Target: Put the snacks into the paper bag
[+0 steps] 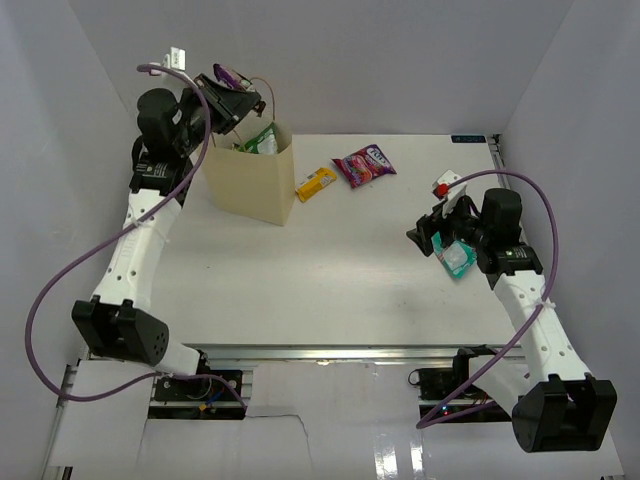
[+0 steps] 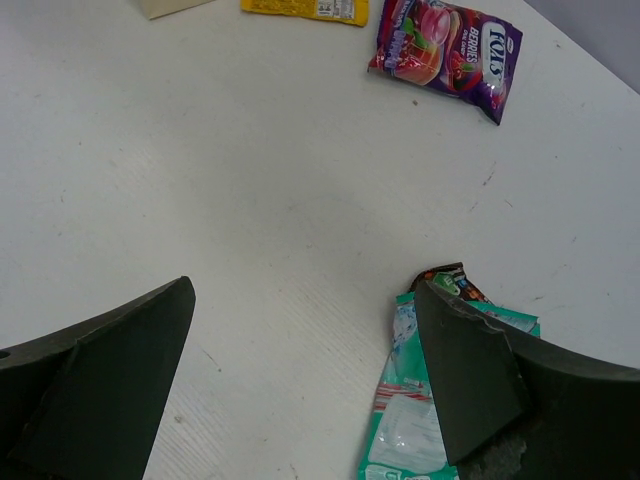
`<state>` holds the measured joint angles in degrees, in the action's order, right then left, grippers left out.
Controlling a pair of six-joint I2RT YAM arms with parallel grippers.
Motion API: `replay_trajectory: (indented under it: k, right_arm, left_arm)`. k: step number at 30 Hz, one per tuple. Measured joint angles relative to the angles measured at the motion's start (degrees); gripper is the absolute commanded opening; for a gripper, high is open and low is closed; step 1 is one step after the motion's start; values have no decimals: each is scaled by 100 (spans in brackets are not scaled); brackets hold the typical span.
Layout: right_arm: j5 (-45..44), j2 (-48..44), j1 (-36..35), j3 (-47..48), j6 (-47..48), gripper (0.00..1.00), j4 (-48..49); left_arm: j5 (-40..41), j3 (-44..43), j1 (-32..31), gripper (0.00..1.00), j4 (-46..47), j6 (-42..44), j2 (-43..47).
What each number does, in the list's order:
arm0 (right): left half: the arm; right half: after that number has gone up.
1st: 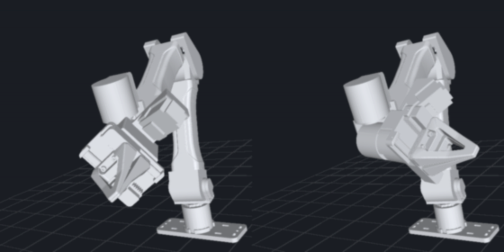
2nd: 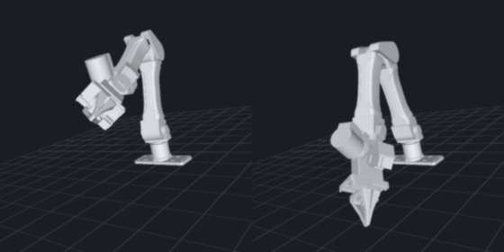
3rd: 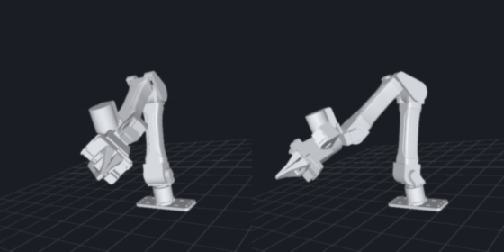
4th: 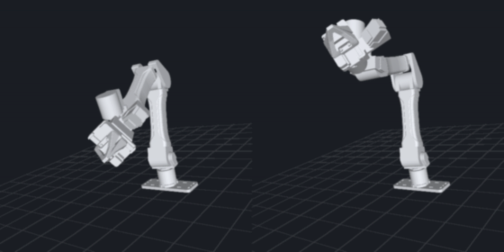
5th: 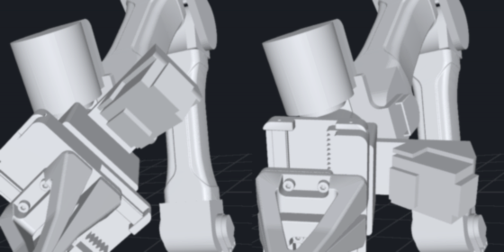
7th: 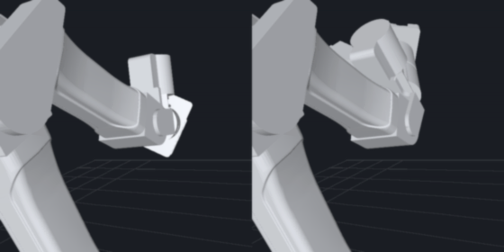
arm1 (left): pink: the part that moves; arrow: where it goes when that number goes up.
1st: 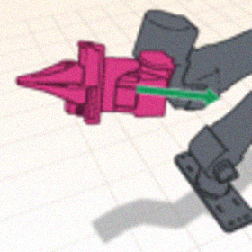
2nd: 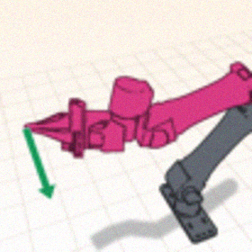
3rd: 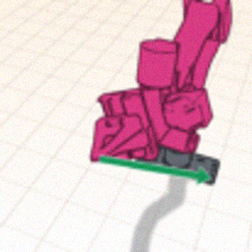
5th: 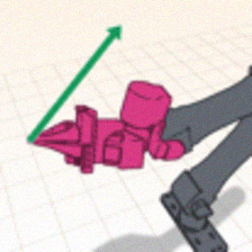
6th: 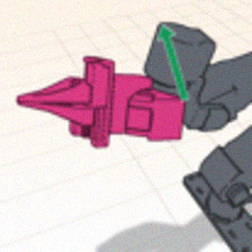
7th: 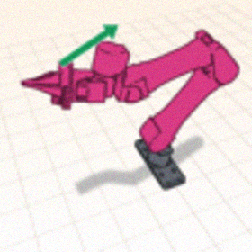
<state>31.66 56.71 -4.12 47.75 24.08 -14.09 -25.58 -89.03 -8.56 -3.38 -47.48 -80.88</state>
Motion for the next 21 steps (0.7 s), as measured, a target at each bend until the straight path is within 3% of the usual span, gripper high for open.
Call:
replay_trajectory:
  k: [5,14,18,21]
  right_arm:
    - [-20,-98,0,0,-11,96,0]
    - [-50,-177,37,-79,-13,96,-7]
    - [-59,-175,42,-83,-28,96,-15]
    - [-59,-170,42,-83,-35,96,-15]
  left_arm:
    - [874,-828,17,8,-713,-286,-1062]
    - [1213,-1016,44,18,-1497,-483,-2006]
    - [1283,-1152,44,39,-1567,-490,-2002]
    - [1327,-1196,44,48,-1587,-511,-1991]
